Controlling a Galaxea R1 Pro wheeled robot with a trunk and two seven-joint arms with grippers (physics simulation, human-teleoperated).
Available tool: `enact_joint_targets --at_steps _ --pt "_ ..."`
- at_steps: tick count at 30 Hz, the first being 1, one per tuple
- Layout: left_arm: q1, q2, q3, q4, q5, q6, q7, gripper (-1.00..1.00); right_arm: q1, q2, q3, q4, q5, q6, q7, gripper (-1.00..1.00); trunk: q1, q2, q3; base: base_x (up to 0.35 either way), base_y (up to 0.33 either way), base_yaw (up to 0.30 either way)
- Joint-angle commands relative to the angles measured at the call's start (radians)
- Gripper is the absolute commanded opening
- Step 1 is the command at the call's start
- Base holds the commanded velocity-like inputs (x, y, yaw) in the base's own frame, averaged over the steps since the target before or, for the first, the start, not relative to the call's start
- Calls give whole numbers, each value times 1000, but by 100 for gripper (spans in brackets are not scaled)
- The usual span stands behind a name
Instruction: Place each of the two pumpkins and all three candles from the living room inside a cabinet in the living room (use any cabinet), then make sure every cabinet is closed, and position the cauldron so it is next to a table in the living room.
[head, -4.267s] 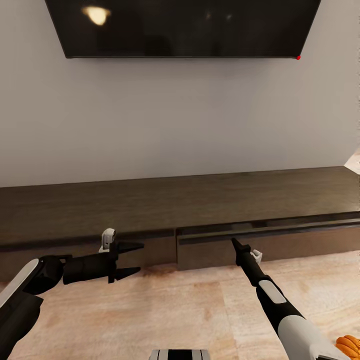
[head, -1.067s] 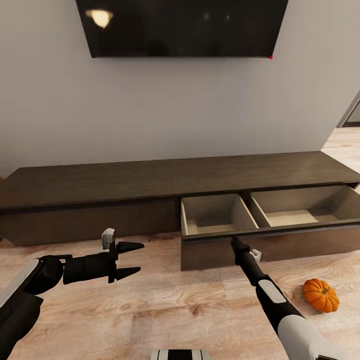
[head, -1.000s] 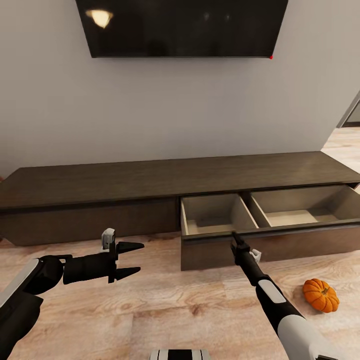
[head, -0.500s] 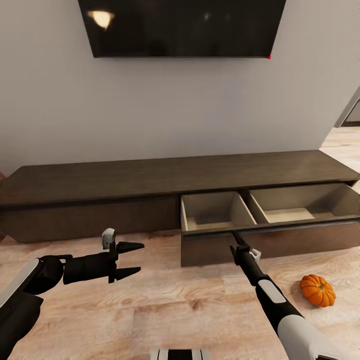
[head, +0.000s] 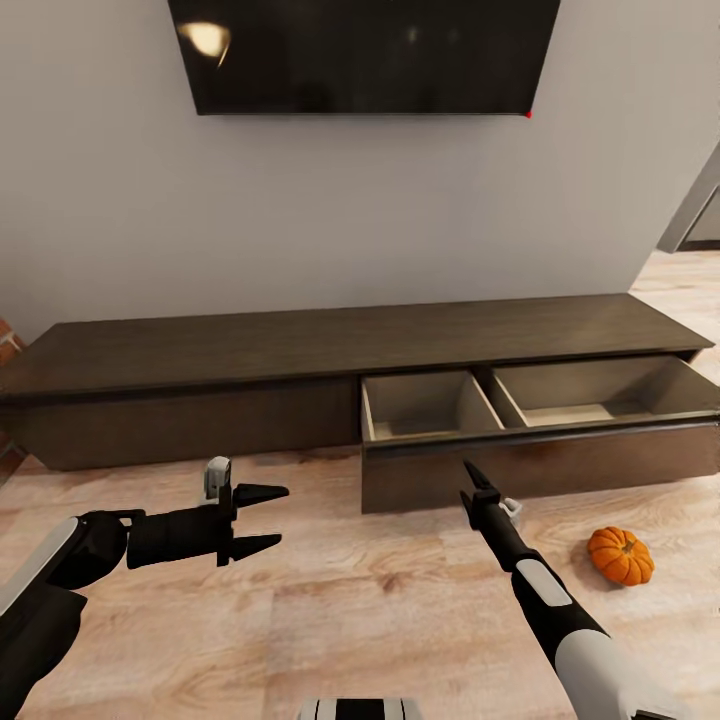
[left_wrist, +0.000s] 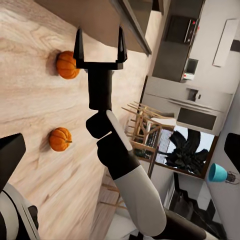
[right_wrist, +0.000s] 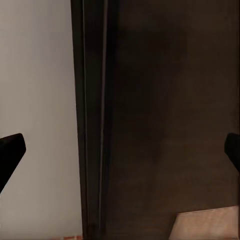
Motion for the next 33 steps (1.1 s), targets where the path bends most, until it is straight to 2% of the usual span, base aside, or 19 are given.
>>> enact_joint_targets --at_steps 1,14,24,28,31,33 --pt "-1 1 -1 0 10 -1 10 100 -1 0 -2 1 -9 9 2 100 -1 0 -1 -168 0 0" --pt "-1 0 -1 1 10 -1 10 100 -1 0 -2 0 -5 6 3 100 -1 0 -1 -104 -4 0" --pt "-1 2 1 7 10 -2 10 100 -1 -2 -1 2 1 18 -15 100 -5 2 38 -2 0 0" --pt "0 2 0 10 10 -2 10 100 -1 -13 0 3 1 24 -37 100 -7 3 53 -79 0 0" --pt "0 1 0 12 10 -2 10 100 0 -28 2 3 1 63 -48 100 -8 4 65 -149 0 0" --pt "0 2 -1 12 10 -2 10 100 1 -40 2 3 2 123 -67 100 -9 4 73 -46 0 0"
